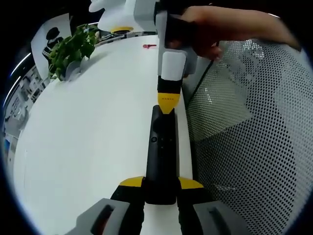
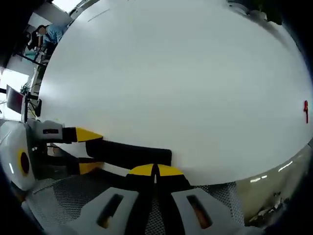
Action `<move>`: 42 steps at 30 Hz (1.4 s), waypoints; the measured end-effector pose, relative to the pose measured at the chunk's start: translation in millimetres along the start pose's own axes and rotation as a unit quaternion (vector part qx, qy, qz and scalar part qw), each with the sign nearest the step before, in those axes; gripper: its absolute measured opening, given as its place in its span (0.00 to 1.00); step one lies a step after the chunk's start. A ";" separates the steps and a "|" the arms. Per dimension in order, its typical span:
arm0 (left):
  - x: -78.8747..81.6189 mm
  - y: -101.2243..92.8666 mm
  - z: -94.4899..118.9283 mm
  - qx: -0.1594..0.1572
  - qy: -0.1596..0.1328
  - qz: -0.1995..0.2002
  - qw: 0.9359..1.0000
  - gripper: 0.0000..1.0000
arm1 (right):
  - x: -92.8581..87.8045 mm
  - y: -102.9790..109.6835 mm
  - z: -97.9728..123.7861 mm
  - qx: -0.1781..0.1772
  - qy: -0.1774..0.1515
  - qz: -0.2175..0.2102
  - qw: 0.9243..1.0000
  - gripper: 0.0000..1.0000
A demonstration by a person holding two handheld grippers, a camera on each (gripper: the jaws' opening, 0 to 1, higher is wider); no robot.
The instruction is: Press the specified remote control buttons in sequence, fully releasing each button before pressing the next.
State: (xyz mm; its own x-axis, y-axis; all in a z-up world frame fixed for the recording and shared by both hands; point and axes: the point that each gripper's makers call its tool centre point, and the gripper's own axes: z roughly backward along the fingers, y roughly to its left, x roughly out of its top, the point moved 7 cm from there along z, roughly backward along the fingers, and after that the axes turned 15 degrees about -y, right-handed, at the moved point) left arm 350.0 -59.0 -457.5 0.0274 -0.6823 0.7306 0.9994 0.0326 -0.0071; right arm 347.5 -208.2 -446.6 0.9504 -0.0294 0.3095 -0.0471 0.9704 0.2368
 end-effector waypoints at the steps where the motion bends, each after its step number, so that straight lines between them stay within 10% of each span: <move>1: 0.1 0.0 -0.1 0.000 0.000 0.000 1.000 0.25 | -0.4 -0.5 0.5 0.002 0.000 -0.006 1.000 0.00; 42: -0.5 -0.2 0.2 -0.004 -0.006 -0.007 1.000 0.25 | 1.3 1.7 0.9 -0.008 -0.014 0.010 1.000 0.00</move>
State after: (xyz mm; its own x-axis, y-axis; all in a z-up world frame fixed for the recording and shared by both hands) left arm 349.8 -58.5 -457.7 0.0133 -0.6737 0.7389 0.9998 0.0172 -0.0024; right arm 348.4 -206.8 -444.9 0.9405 -0.0171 0.3393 -0.0601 0.9746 0.2156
